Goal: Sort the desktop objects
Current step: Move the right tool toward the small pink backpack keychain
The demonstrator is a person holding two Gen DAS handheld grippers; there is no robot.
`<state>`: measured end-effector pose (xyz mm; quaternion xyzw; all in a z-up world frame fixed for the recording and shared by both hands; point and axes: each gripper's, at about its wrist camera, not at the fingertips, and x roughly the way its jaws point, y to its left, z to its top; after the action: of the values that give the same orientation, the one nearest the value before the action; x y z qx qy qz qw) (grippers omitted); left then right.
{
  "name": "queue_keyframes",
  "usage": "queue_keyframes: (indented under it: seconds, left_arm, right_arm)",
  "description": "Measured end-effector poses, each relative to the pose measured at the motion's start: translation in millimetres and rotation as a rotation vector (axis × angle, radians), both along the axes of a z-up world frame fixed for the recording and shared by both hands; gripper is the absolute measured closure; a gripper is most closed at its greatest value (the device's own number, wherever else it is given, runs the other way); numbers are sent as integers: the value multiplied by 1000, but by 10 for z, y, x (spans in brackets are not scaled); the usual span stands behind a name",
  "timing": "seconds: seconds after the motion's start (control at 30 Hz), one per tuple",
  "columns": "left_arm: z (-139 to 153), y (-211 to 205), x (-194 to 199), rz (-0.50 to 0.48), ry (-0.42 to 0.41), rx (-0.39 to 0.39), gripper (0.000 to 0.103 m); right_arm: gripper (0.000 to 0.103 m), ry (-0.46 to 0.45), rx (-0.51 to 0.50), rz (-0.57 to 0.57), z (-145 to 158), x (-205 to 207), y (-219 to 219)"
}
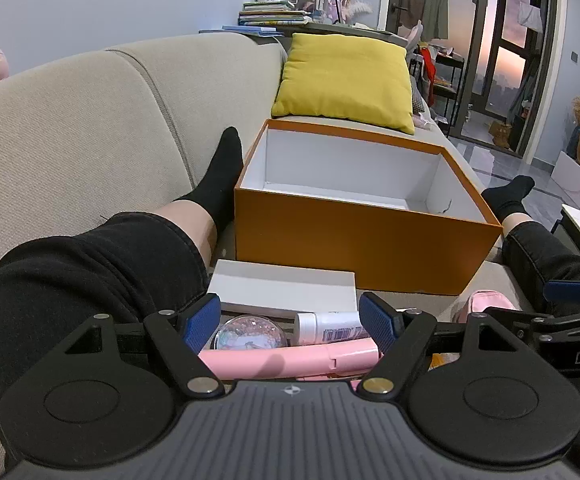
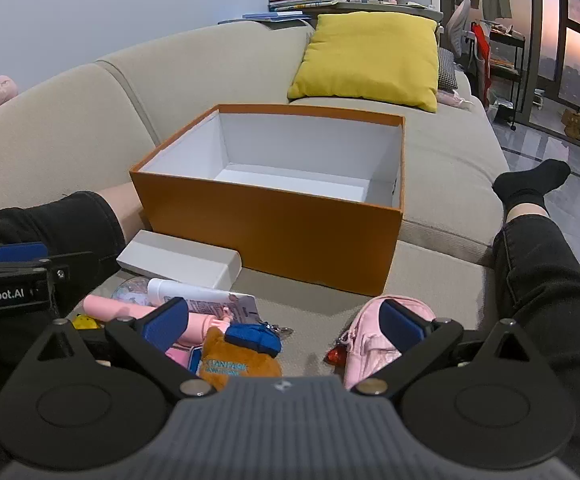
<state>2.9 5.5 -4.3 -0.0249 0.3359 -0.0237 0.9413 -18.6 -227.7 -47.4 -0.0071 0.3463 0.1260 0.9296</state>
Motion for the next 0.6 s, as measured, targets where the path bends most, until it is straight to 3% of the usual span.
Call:
queue_keyframes:
  seconds: [0.43, 0.6]
  left_arm:
    - [-6, -11, -6, -16, 13, -4, 14]
    - [-31, -6, 12, -16, 35, 1, 21]
  right_arm:
    - [3, 1, 12, 8, -20, 3, -24]
    - [11, 20, 14, 15, -62, 32, -28]
